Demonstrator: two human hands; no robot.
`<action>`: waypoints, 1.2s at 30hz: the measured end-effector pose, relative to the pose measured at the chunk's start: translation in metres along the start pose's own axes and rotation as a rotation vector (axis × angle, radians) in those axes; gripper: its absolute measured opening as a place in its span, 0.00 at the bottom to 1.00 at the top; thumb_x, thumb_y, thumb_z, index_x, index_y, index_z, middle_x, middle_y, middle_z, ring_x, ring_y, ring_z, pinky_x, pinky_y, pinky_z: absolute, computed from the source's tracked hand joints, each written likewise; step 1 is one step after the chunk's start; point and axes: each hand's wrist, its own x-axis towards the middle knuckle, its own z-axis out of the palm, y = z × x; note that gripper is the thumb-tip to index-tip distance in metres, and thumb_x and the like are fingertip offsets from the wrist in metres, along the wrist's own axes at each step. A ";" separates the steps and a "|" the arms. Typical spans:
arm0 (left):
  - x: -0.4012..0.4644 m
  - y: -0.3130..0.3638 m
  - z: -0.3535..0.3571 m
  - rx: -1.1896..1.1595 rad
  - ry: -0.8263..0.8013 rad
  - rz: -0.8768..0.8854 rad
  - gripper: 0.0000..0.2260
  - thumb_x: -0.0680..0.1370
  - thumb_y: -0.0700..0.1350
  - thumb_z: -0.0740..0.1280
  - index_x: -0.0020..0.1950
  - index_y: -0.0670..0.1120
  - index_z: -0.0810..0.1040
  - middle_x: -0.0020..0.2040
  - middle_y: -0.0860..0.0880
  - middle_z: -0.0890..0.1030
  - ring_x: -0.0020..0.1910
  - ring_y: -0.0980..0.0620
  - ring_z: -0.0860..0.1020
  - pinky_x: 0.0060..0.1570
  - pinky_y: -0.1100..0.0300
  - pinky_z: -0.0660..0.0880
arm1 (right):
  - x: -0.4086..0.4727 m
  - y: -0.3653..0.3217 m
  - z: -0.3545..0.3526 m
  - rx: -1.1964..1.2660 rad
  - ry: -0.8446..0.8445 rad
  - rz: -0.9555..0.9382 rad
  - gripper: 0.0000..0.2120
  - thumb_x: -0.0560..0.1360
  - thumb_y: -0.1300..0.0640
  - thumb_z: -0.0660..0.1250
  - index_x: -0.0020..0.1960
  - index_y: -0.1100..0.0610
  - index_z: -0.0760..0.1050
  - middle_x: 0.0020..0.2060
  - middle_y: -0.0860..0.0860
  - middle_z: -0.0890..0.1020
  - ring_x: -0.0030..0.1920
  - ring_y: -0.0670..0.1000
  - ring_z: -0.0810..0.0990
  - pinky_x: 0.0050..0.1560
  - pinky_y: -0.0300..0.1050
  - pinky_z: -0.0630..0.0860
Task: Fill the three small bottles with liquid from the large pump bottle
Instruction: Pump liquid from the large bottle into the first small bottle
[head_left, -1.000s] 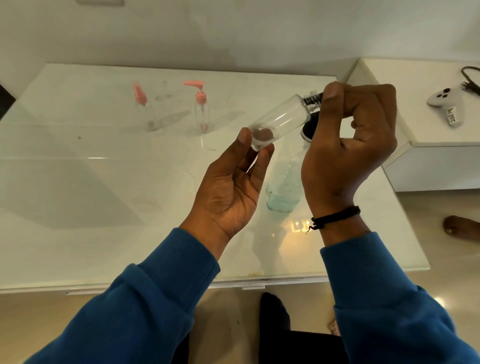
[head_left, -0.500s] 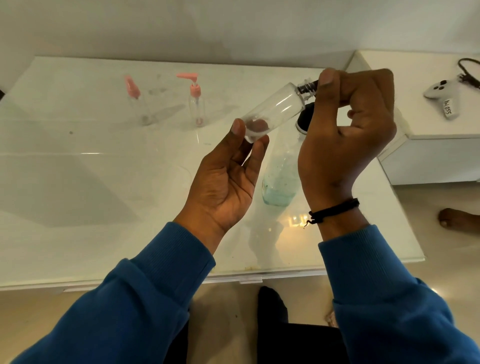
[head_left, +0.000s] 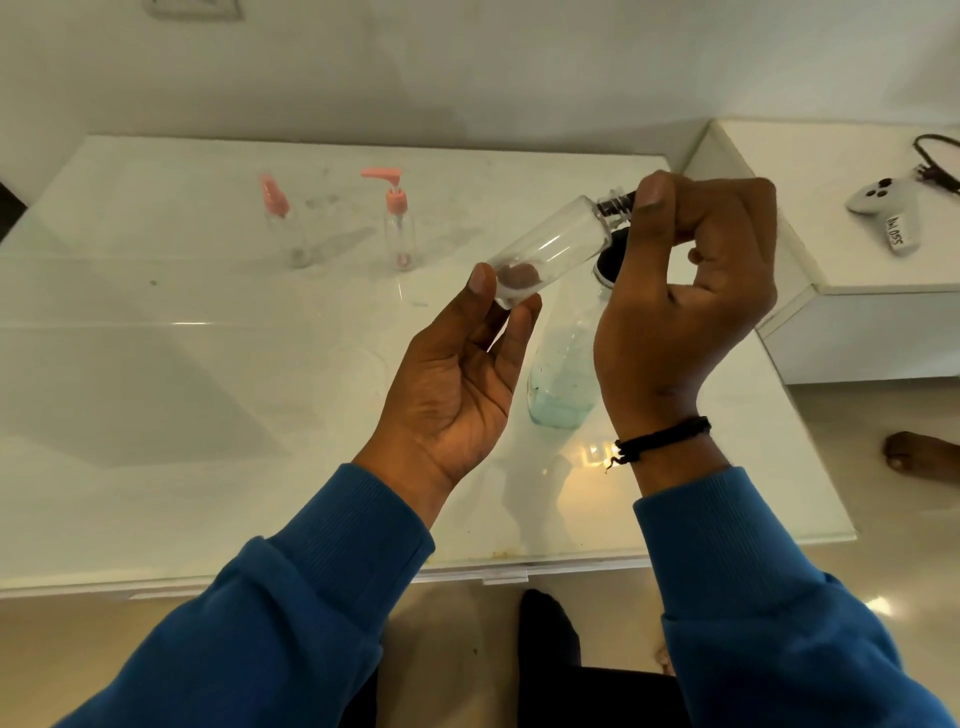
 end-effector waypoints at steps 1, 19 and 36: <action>0.000 0.000 0.001 0.007 -0.001 0.003 0.24 0.65 0.42 0.75 0.60 0.38 0.80 0.56 0.41 0.84 0.48 0.48 0.84 0.40 0.62 0.82 | 0.002 -0.001 0.000 -0.008 -0.005 -0.002 0.13 0.79 0.63 0.68 0.36 0.63 0.77 0.36 0.52 0.75 0.38 0.50 0.72 0.39 0.49 0.69; 0.000 0.000 0.001 -0.008 -0.005 -0.004 0.22 0.65 0.41 0.75 0.58 0.38 0.81 0.54 0.41 0.84 0.48 0.47 0.84 0.39 0.62 0.82 | -0.003 0.000 -0.001 -0.007 0.006 0.024 0.13 0.80 0.63 0.68 0.37 0.63 0.77 0.36 0.53 0.78 0.39 0.49 0.73 0.40 0.50 0.70; 0.002 -0.001 0.001 -0.008 -0.007 0.003 0.22 0.68 0.42 0.73 0.61 0.38 0.80 0.57 0.40 0.83 0.49 0.48 0.83 0.40 0.62 0.82 | 0.005 -0.002 0.000 -0.015 0.000 0.016 0.14 0.79 0.62 0.68 0.35 0.63 0.76 0.34 0.55 0.76 0.38 0.51 0.71 0.39 0.45 0.67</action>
